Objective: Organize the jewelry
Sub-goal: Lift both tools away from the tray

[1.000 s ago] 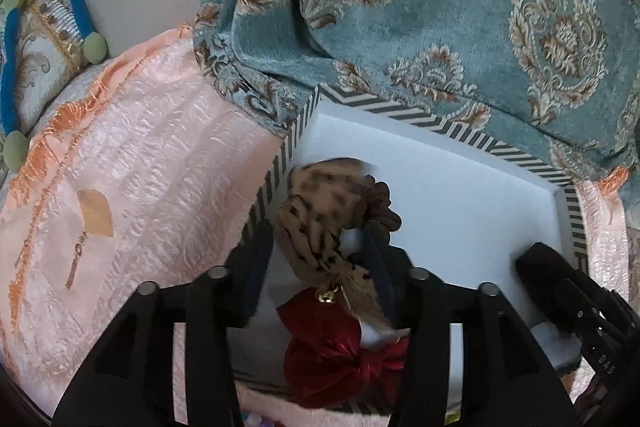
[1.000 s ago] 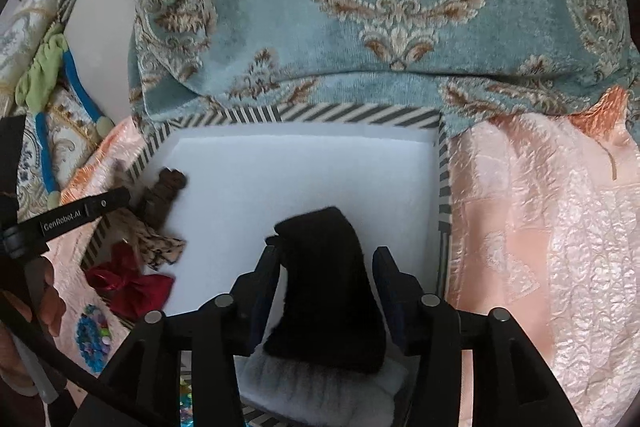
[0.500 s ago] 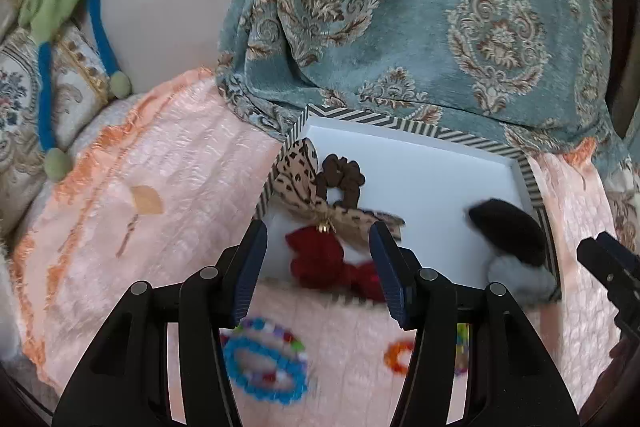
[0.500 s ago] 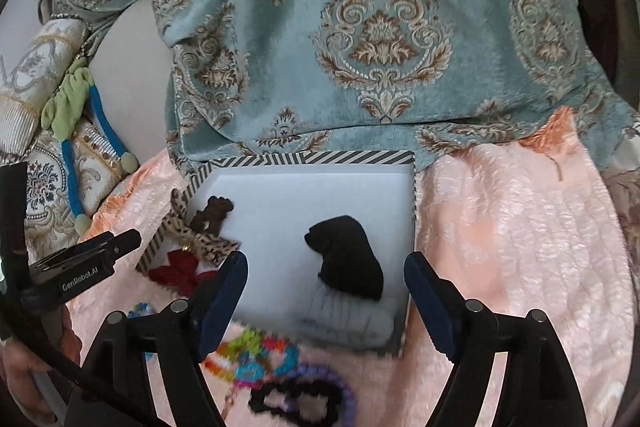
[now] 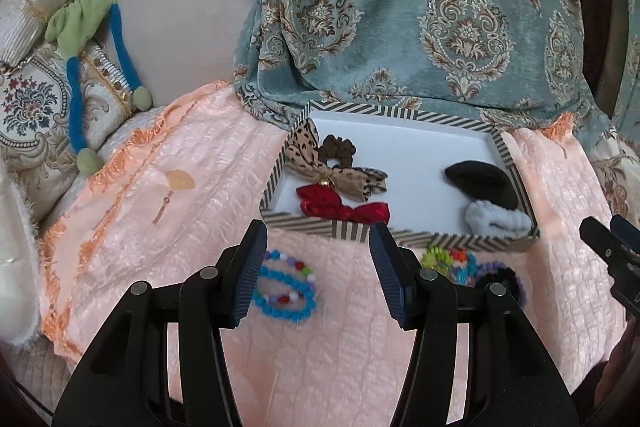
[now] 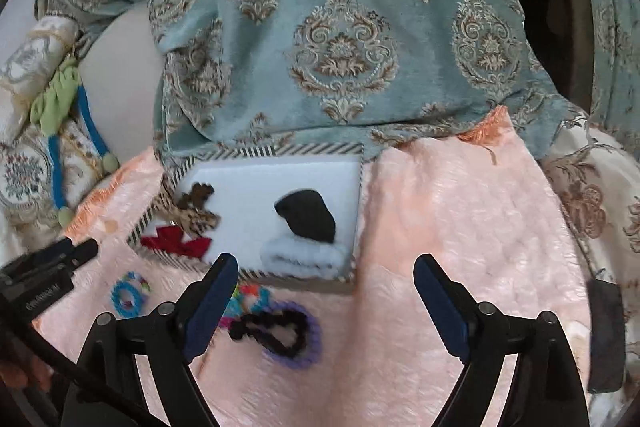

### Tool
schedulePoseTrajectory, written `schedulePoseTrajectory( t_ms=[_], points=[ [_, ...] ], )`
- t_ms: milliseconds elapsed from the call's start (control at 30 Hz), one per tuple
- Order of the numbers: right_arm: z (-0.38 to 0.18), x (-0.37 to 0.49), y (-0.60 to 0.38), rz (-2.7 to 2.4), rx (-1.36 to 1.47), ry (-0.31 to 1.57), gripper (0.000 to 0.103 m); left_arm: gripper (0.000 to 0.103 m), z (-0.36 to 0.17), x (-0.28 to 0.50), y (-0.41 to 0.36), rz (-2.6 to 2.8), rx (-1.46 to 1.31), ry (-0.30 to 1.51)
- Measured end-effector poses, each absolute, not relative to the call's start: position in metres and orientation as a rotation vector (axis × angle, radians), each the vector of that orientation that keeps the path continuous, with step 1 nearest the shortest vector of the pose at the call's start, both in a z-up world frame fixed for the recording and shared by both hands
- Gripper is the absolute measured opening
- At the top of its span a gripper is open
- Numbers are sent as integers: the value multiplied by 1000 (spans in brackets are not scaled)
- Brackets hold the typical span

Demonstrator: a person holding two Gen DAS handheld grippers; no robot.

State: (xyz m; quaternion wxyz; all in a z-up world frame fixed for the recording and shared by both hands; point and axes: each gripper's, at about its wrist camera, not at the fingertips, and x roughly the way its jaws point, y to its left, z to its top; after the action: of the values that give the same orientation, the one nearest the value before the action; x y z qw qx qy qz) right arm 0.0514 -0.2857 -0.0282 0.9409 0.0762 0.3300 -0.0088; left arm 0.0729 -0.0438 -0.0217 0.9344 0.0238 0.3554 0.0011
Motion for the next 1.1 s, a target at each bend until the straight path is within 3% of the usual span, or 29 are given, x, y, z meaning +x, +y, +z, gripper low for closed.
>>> schedulePoseTrajectory(
  t_ms=[833, 1033, 1100],
  points=[
    [-48, 15, -264, 67, 61, 739, 87, 53, -49, 42, 61, 51, -206, 882],
    [-62, 21, -269, 86, 87, 776, 79, 53, -64, 54, 73, 48, -269, 943],
    [-67, 22, -272, 93, 87, 789, 71, 53, -68, 58, 72, 46, -275, 954]
  ],
)
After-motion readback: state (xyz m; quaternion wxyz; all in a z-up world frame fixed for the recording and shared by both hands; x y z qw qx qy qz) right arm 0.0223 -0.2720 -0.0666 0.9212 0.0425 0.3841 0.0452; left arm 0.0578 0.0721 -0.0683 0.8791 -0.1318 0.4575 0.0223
